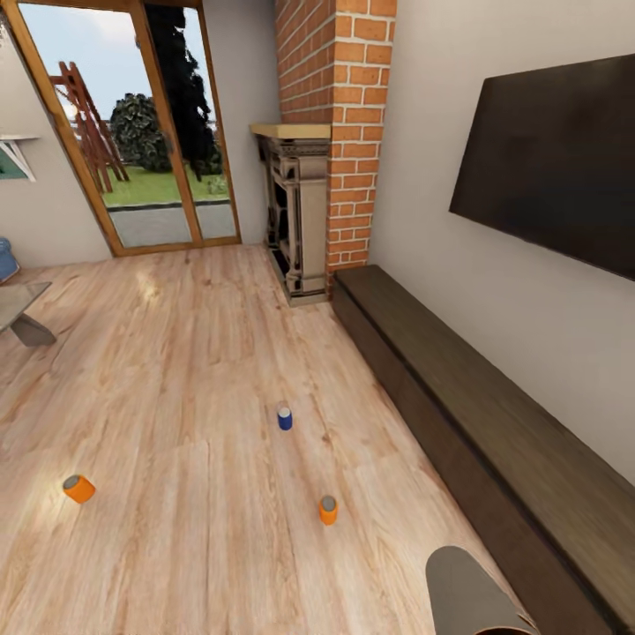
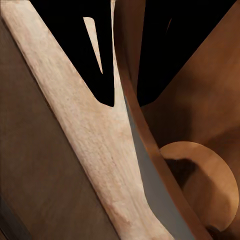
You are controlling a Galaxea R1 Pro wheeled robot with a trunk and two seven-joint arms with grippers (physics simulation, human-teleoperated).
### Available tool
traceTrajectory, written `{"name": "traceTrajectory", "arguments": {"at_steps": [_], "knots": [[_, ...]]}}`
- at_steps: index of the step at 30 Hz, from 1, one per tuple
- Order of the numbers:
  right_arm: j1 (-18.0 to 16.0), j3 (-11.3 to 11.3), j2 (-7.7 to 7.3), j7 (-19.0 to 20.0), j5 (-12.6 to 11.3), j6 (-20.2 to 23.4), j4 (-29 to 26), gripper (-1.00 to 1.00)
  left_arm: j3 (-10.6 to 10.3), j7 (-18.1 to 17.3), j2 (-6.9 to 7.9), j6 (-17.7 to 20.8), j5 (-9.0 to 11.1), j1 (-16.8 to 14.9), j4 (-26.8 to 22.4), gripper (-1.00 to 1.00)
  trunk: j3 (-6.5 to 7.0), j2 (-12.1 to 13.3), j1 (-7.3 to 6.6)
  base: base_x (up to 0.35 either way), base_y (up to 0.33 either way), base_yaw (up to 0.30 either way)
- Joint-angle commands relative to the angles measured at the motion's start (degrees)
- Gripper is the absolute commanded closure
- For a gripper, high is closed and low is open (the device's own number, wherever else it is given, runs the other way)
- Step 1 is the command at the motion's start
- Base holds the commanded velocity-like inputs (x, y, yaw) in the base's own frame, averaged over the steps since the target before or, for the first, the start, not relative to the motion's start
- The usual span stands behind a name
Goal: Put the three can of soda from the living room inside the tash can in the kitchen.
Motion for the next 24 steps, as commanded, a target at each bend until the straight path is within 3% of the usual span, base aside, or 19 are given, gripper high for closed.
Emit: {"name": "traceTrajectory", "arguments": {"at_steps": [1,9,24], "knots": [[0.0,-0.3,0.0,0.3,-0.2,-0.1,-0.1,1.0,0.0,0.0,0.01,0.0,0.0,0.0,0.0,-1.0,0.0,0.0,0.0,-0.216,0.253,0.0],[0.0,-0.2,0.0,0.3,-0.2,-0.1,-0.1,1.0,0.0,0.0,0.03,0.1,0.0,0.0,0.0,-1.0,0.0,0.0,0.0,-0.178,0.272,-0.065],[0.0,-0.3,0.0,0.3,-0.3,-0.1,0.0,1.0,-0.1,-0.1,0.01,0.0,-0.1,0.0,0.0,-1.0,0.03,0.0,0.0,-0.019,0.313,-0.233]]}}
